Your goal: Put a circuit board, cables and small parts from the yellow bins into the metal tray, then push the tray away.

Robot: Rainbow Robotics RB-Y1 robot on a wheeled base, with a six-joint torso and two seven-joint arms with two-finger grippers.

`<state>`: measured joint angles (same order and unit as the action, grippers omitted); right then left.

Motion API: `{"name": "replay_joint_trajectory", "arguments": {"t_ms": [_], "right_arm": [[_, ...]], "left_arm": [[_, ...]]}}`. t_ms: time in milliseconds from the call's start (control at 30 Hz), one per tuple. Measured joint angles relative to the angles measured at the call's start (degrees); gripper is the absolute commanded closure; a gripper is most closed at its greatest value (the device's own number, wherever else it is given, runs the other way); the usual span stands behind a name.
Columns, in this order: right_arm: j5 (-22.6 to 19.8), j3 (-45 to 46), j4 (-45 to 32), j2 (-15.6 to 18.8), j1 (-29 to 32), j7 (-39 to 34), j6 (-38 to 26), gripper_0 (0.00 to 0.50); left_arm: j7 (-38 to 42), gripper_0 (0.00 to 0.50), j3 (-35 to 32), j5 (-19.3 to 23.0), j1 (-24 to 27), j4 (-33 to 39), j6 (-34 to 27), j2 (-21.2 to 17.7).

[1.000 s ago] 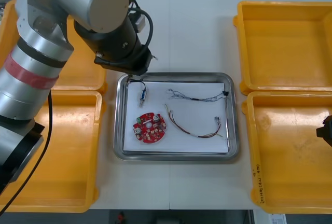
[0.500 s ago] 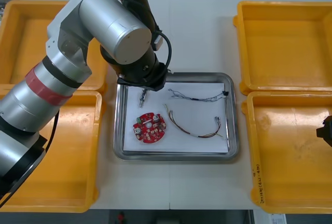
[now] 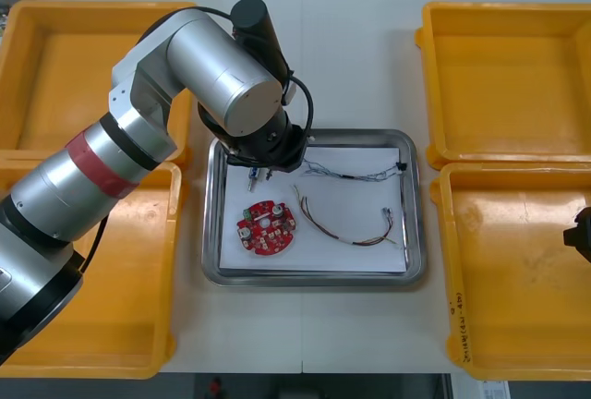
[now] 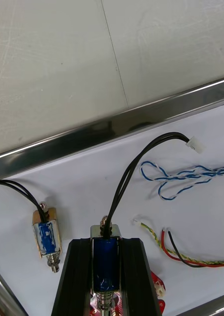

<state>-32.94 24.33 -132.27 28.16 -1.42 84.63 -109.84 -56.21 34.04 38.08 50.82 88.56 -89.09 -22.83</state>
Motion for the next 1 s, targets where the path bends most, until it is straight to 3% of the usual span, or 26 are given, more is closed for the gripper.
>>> {"name": "replay_joint_trajectory", "arguments": {"t_ms": [633, 667, 700, 733, 800, 833, 867, 1000], "right_arm": [[0.0, 0.03, 0.0, 0.0, 0.16, -0.01, 0.0, 0.0], [0.0, 0.03, 0.0, 0.0, 0.16, -0.01, 0.0, 0.0], [0.0, 0.04, 0.0, 0.0, 0.16, -0.01, 0.0, 0.0], [0.0, 0.04, 0.0, 0.0, 0.16, -0.02, 0.0, 0.0], [0.0, 0.05, 0.0, 0.0, 0.16, -0.02, 0.0, 0.0], [0.0, 0.05, 0.0, 0.0, 0.16, -0.03, 0.0, 0.0], [0.0, 0.05, 0.0, 0.0, 0.16, -0.03, 0.0, 0.0], [0.0, 0.05, 0.0, 0.0, 0.16, -0.03, 0.0, 0.0]], "left_arm": [[0.0, 0.494, 2.36, -0.02, -0.01, -4.2, 4.56, 0.03], [0.0, 0.449, 2.36, -0.02, -0.01, -4.21, 4.57, 0.03], [0.0, 0.36, 2.37, -0.02, -0.01, -4.21, 4.57, 0.03], [0.0, 0.303, 2.37, -0.02, -0.01, -4.21, 4.57, 0.03], [0.0, 0.092, 2.39, -0.02, -0.01, -4.21, 4.57, 0.03], [0.0, 0.028, 2.4, -0.02, -0.01, -4.21, 4.57, 0.03], [0.0, 0.0, 2.4, -0.02, -0.01, -4.21, 4.57, 0.03], [0.0, 0.0, 2.41, 0.01, -0.01, -4.21, 4.57, 0.03]]}}
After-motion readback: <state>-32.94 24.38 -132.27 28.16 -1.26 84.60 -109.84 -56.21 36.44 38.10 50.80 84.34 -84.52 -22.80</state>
